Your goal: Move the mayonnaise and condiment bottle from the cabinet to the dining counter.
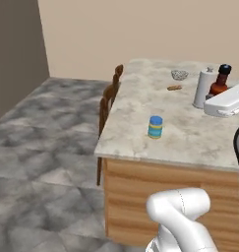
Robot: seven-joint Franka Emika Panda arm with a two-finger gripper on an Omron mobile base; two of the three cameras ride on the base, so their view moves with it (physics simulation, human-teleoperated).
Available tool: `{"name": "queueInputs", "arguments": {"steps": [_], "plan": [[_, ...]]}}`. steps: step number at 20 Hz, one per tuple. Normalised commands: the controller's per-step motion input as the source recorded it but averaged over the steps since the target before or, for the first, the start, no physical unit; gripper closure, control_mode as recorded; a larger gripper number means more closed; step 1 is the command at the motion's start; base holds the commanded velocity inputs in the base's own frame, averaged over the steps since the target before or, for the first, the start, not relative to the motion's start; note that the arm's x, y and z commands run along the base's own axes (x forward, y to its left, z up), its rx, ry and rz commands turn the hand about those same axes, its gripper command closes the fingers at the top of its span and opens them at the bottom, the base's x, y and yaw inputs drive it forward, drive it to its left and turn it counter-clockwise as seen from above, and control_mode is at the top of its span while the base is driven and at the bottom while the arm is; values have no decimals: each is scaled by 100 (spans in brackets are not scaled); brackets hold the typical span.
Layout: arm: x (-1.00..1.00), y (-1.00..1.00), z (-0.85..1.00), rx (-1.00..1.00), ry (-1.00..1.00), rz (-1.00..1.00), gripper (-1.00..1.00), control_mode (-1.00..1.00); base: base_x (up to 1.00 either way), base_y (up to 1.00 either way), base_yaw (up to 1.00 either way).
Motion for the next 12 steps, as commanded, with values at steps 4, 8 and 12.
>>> {"name": "queueInputs", "arguments": {"steps": [4,8,12], "plan": [[0,0,0,0,0,0,100,100,21,1,-55],[0,0,0,0,0,0,100,100,26,0,-54],[0,0,0,0,0,0,100,100,44,6,-46]]}}
